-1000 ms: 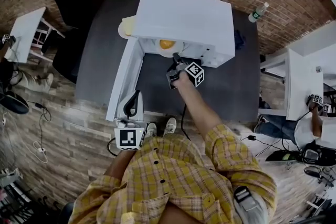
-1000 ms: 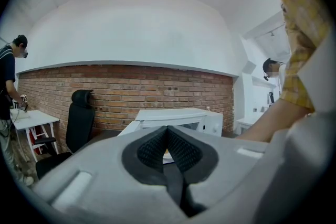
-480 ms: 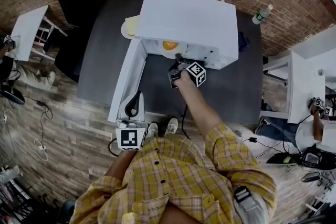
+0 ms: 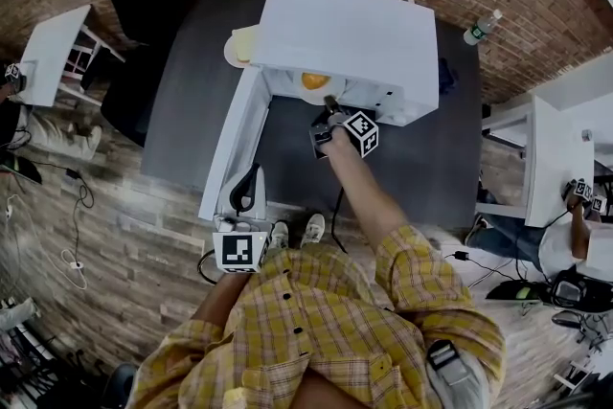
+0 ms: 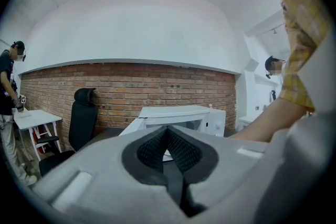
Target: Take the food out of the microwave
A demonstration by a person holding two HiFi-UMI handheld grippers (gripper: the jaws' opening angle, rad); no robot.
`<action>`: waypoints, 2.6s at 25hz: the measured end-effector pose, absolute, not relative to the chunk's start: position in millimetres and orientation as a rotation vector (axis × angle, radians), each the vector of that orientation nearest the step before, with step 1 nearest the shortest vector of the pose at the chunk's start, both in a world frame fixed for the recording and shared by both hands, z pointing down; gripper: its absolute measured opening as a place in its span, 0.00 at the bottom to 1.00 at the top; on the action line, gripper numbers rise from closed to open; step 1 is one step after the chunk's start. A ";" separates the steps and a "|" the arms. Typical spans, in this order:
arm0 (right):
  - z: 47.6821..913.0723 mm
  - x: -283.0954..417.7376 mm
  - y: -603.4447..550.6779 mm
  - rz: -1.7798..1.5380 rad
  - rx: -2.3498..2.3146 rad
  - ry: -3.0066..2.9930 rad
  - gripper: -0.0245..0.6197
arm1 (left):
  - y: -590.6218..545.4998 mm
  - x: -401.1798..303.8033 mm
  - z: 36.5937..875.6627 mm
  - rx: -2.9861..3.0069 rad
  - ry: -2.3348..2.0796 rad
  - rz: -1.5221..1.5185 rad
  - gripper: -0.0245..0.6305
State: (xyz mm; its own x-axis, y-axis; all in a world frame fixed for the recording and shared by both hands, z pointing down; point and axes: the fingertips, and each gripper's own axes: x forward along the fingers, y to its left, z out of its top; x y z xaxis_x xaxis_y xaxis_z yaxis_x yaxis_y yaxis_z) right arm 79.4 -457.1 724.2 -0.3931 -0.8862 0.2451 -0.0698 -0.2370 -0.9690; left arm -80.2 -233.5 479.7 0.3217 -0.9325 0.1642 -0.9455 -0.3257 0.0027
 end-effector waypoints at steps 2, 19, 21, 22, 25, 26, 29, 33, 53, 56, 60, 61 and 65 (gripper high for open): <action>724.3 81.5 -456.3 -1.690 -1.183 1.394 0.05 | -233.2 -78.0 479.3 2.482 -1.755 0.202 0.03; 704.8 89.0 -424.4 -1.661 -1.151 1.426 0.05 | -229.5 -66.0 478.1 2.517 -1.698 0.154 0.03; 700.8 88.3 -416.8 -1.663 -1.142 1.424 0.05 | -227.7 -65.4 477.0 2.526 -1.691 0.148 0.03; 698.5 89.0 -412.7 -1.661 -1.137 1.422 0.05 | -226.2 -64.3 476.4 2.531 -1.687 0.145 0.03; 688.6 94.3 -400.1 -1.646 -1.119 1.416 0.05 | -222.3 -59.7 473.4 2.553 -1.670 0.132 0.03; 684.9 95.3 -395.8 -1.642 -1.115 1.414 0.05 | -221.4 -58.8 472.1 2.560 -1.666 0.128 0.03; 673.0 94.7 -382.5 -1.638 -1.105 1.418 0.05 | -218.8 -57.6 468.1 2.574 -1.653 0.116 0.03; 652.2 91.8 -365.0 -1.623 -1.064 1.426 0.06 | -214.2 -55.9 464.8 2.590 -1.635 0.110 0.03; 568.4 83.7 -276.6 -1.557 -0.949 1.435 0.06 | -189.6 -46.4 454.0 2.650 -1.574 0.059 0.03; 561.5 83.8 -266.5 -1.541 -0.948 1.449 0.06 | -186.9 -45.7 453.8 2.657 -1.566 0.056 0.03; 545.6 81.0 -254.6 -1.531 -0.928 1.444 0.06 | -187.9 -43.9 449.1 2.666 -1.556 0.038 0.03; 542.0 81.1 -251.2 -1.522 -0.928 1.450 0.06 | -187.2 -43.1 449.3 2.666 -1.553 0.035 0.03; 532.0 77.8 -238.7 -1.506 -0.937 1.468 0.06 | -184.6 -43.0 451.1 2.673 -1.542 0.038 0.03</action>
